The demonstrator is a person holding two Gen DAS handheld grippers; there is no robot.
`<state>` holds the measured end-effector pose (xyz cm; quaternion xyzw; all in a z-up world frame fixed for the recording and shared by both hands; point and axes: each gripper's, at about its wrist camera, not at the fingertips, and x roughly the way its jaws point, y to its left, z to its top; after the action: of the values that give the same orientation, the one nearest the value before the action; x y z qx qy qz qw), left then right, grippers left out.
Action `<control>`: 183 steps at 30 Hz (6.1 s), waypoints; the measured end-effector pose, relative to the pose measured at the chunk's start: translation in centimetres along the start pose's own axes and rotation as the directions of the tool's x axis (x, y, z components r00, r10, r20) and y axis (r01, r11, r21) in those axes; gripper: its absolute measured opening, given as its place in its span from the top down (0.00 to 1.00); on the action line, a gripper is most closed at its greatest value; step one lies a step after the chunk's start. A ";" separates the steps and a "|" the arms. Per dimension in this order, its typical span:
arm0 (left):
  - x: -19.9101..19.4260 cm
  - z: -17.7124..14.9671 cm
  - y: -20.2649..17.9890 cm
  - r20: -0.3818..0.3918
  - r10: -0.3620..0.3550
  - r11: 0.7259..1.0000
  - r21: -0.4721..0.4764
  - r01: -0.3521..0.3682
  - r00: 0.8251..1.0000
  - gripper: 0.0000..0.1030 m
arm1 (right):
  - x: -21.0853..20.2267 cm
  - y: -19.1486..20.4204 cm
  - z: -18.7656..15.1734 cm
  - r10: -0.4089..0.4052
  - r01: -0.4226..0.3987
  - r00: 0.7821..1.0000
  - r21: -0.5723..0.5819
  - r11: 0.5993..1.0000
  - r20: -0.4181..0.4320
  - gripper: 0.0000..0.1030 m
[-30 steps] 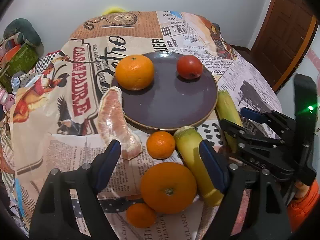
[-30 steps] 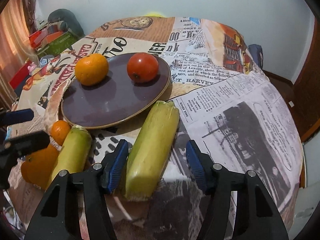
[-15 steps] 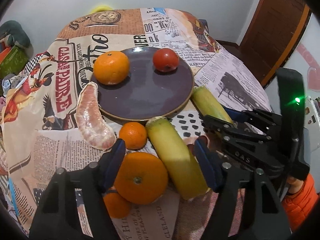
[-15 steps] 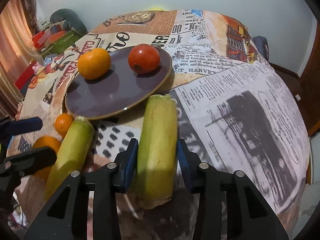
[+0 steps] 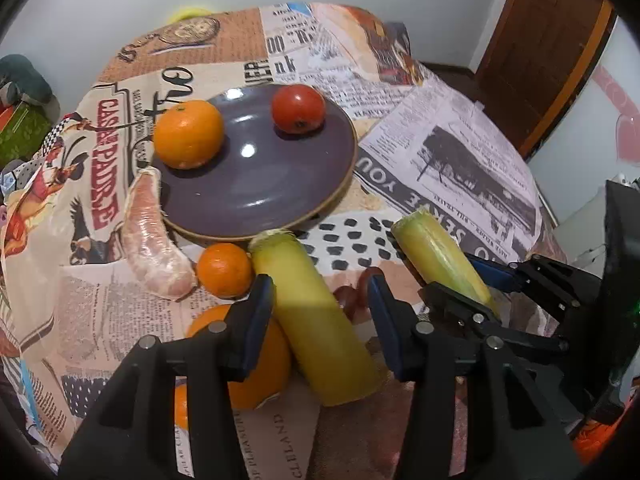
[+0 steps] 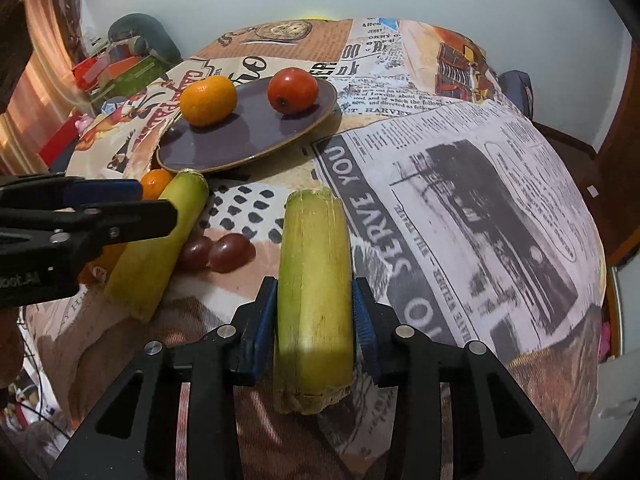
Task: Organize fruits
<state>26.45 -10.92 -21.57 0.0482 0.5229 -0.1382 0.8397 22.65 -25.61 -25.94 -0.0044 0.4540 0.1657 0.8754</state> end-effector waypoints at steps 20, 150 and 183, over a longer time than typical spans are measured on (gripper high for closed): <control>3.1 1.2 0.3 -0.106 0.110 0.994 0.004 -0.110 0.988 0.50 | 0.6 -1.1 -0.3 0.054 -0.054 0.999 0.047 0.997 0.004 0.66; -1.9 -3.7 0.3 -0.097 -0.047 0.998 -0.033 0.044 0.994 0.64 | -3.8 0.7 0.4 0.073 -0.075 0.996 0.033 0.997 0.058 0.67; -3.2 -4.2 0.9 -0.055 -0.011 1.000 -0.012 0.011 0.998 0.65 | -4.4 1.7 0.7 0.066 -0.067 0.996 0.011 0.998 0.064 0.67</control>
<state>21.73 -8.54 -20.63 0.0443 0.5471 -0.1384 0.8244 20.36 -25.18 -21.76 0.0217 0.4269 0.1920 0.8834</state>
